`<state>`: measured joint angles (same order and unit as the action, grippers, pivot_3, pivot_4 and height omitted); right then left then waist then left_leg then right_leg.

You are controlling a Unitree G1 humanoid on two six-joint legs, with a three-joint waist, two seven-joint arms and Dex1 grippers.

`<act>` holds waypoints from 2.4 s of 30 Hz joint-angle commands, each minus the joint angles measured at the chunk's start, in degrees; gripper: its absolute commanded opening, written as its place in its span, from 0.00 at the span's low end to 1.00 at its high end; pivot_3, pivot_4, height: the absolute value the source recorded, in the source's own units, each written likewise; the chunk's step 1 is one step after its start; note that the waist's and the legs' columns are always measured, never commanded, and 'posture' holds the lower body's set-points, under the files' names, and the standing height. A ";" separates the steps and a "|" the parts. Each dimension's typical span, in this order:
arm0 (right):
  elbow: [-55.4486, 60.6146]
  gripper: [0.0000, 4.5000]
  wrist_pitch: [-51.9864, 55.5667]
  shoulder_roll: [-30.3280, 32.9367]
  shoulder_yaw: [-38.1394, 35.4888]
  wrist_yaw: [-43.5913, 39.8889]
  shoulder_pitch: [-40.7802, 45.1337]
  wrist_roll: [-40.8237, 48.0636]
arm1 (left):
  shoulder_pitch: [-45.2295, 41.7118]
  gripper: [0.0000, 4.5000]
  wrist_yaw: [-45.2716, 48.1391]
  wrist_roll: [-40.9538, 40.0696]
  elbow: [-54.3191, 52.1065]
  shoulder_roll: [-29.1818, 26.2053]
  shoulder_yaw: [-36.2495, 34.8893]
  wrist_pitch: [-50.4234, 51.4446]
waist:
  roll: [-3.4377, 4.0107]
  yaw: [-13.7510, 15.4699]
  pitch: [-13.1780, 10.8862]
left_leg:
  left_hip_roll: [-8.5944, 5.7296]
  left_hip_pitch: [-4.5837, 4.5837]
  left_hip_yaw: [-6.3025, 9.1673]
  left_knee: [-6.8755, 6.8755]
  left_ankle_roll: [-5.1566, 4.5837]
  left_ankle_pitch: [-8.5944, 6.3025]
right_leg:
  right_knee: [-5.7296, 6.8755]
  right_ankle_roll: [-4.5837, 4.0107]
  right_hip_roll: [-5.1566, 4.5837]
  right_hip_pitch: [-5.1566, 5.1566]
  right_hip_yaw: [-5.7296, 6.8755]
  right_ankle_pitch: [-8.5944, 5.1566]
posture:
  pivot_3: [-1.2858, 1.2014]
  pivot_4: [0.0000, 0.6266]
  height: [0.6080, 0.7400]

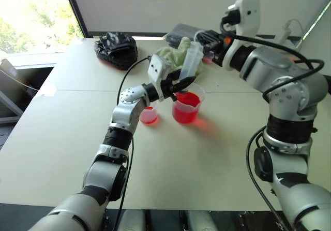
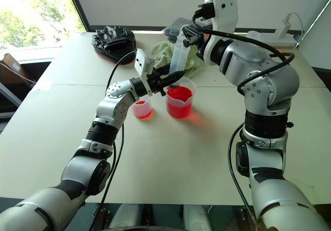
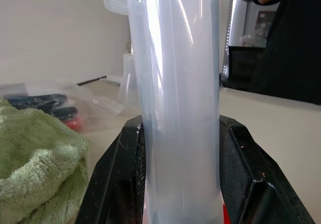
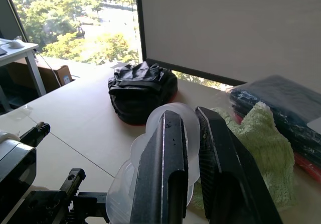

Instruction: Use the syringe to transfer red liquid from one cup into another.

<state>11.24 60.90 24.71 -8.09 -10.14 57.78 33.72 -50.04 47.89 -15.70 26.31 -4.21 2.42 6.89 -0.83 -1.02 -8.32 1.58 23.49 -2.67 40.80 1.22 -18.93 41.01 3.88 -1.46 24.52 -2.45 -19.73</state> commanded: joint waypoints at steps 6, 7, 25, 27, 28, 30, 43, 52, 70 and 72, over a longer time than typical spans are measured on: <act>-0.04 0.01 -6.05 2.61 -7.20 2.89 4.66 -2.38 | 1.35 0.30 3.69 -0.13 -3.53 1.15 3.55 -0.66 | 0.00 0.02 0.00 | 0.00 0.00 0.00 -0.01 0.00 0.00 | 0.00 0.00 0.00 0.00 0.00 0.00 | 0.52 0.24 1.00; 0.07 0.01 -6.06 2.69 -7.05 2.67 4.51 -2.37 | 1.34 0.30 3.64 -0.15 -3.54 1.17 3.52 -0.62 | 0.00 0.02 0.00 | 0.00 0.00 0.00 -0.01 0.00 0.00 | 0.00 0.00 0.00 0.00 0.00 0.00 | 0.52 0.24 1.00; -0.39 0.01 -6.94 3.66 -6.94 1.92 5.47 -2.80 | 2.13 0.30 4.28 -0.57 -4.90 1.01 3.89 0.44 | 0.00 0.02 0.00 | 0.00 0.00 0.00 -0.03 0.00 0.00 | -0.01 0.00 0.00 0.00 0.00 0.00 | 0.52 0.24 1.00; -0.54 0.01 -7.16 3.86 -6.91 1.76 5.73 -2.92 | 2.21 0.30 4.31 -0.90 -5.11 1.07 3.85 0.90 | 0.00 0.02 0.00 | 0.01 0.00 0.00 -0.03 0.00 0.00 | -0.01 0.00 0.00 0.00 0.00 0.00 | 0.52 0.24 1.00; -0.60 0.01 -7.23 3.96 -6.90 1.69 5.81 -2.96 | 2.22 0.30 4.28 -1.11 -5.22 1.13 3.82 1.18 | 0.00 0.01 0.00 | 0.00 0.00 0.00 -0.03 0.00 0.00 | -0.01 0.00 0.00 0.00 0.00 0.00 | 0.52 0.24 1.00; -0.68 0.01 -7.29 4.12 -6.94 1.58 5.92 -2.98 | 2.26 0.30 4.37 -1.43 -5.46 1.15 3.93 1.64 | 0.00 0.02 0.00 | 0.01 0.00 0.00 -0.03 0.00 0.00 | -0.01 0.00 -0.01 0.00 0.00 0.00 | 0.52 0.24 1.00; 0.97 0.10 -6.14 3.72 -6.68 0.20 4.46 -1.68 | 1.89 0.30 4.37 -1.75 -5.43 1.33 4.00 1.33 | 0.00 0.02 0.00 | 0.00 0.00 0.00 -0.04 0.00 0.00 | -0.02 0.00 0.00 0.00 0.00 0.00 | 0.52 0.24 1.00; 3.59 0.72 -1.50 5.33 -6.58 -5.15 1.51 2.93 | 0.50 0.30 3.04 -1.65 -3.47 1.83 2.28 -3.06 | 0.00 0.13 0.00 | 0.00 0.00 0.00 -0.06 -0.01 0.00 | -0.14 0.00 -0.01 0.00 0.00 0.00 | 0.52 0.24 1.00; 7.25 0.72 7.01 14.40 -12.01 -18.22 -6.37 19.88 | -0.54 0.30 -1.42 0.93 2.01 3.52 0.20 -15.90 | 0.00 0.25 0.00 | 0.04 0.00 0.00 -0.38 -0.08 -0.04 | -0.69 0.01 0.01 -0.11 0.02 0.00 | 0.52 0.24 1.00; 7.94 0.72 7.79 14.03 -12.75 -17.88 -7.81 21.92 | -1.11 0.30 -1.67 0.83 2.60 3.46 -0.11 -16.28 | 0.00 0.33 0.00 | 0.04 0.00 0.00 -0.40 -0.07 -0.03 | -0.72 0.01 0.01 -0.11 0.02 0.01 | 0.52 0.24 1.00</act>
<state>17.67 68.40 38.95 -18.83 -28.16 50.02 53.40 -49.20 46.60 -14.39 29.79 -1.06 3.15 -8.00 -0.83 -0.70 -8.32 1.62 23.49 -2.67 40.39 1.16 -18.96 40.28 3.89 -1.46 24.41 -2.43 -19.72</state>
